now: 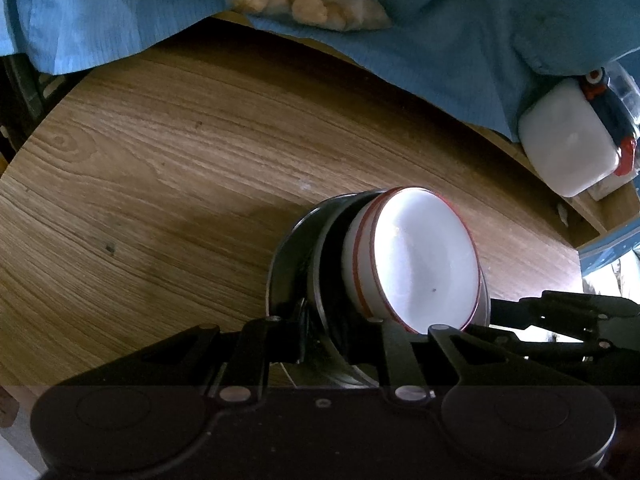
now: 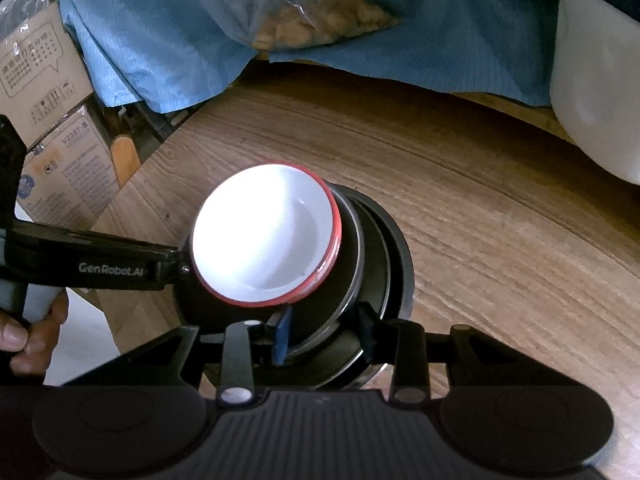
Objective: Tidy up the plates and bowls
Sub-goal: 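Lower the steel bowl onto the steel plate stack with both tools, then open both tools and release the steel bowl rim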
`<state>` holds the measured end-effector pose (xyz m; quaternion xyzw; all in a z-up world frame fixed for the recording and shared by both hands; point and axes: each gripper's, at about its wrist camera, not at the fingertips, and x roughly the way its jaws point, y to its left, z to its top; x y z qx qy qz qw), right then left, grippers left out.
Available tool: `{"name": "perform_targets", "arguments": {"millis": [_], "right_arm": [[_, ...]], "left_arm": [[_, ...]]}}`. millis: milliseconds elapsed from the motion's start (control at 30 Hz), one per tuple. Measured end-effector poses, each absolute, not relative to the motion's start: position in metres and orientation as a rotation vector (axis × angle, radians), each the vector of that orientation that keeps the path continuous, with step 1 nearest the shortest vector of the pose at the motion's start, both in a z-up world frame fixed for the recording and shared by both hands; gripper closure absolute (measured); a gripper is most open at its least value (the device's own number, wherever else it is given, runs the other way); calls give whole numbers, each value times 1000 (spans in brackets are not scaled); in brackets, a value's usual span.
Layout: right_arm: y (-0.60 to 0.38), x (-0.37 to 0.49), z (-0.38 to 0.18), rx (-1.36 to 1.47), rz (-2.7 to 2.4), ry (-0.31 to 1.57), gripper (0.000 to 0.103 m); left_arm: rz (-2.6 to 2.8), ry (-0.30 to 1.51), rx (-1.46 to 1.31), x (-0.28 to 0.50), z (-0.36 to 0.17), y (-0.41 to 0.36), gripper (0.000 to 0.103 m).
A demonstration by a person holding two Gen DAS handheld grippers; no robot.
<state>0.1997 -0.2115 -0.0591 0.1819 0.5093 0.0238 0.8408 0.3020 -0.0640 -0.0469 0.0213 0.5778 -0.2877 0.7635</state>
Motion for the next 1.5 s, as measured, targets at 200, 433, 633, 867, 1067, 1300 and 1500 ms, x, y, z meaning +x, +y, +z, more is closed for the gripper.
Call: {"name": "perform_targets", "arguments": {"millis": [200, 433, 633, 867, 1067, 1300, 1500], "right_arm": [[-210, 198, -58, 371, 43, 1069, 62], [-206, 196, -54, 335, 48, 1060, 51], [-207, 192, -49, 323, 39, 1038, 34], [-208, 188, -46, 319, 42, 1017, 30], [-208, 185, -43, 305, 54, 990, 20], [-210, 179, -41, 291, 84, 956, 16], [-213, 173, -40, 294, 97, 932, 13]], "left_arm": [[-613, 1237, 49, 299, -45, -61, 80], [-603, 1218, 50, 294, -40, -58, 71], [-615, 1214, 57, 289, -38, -57, 62], [-611, 1205, 55, 285, -36, -55, 59], [-505, 1155, 139, 277, -33, -54, 10], [-448, 1131, 120, 270, -30, -46, 9], [-419, 1124, 111, 258, -24, -45, 7]]}}
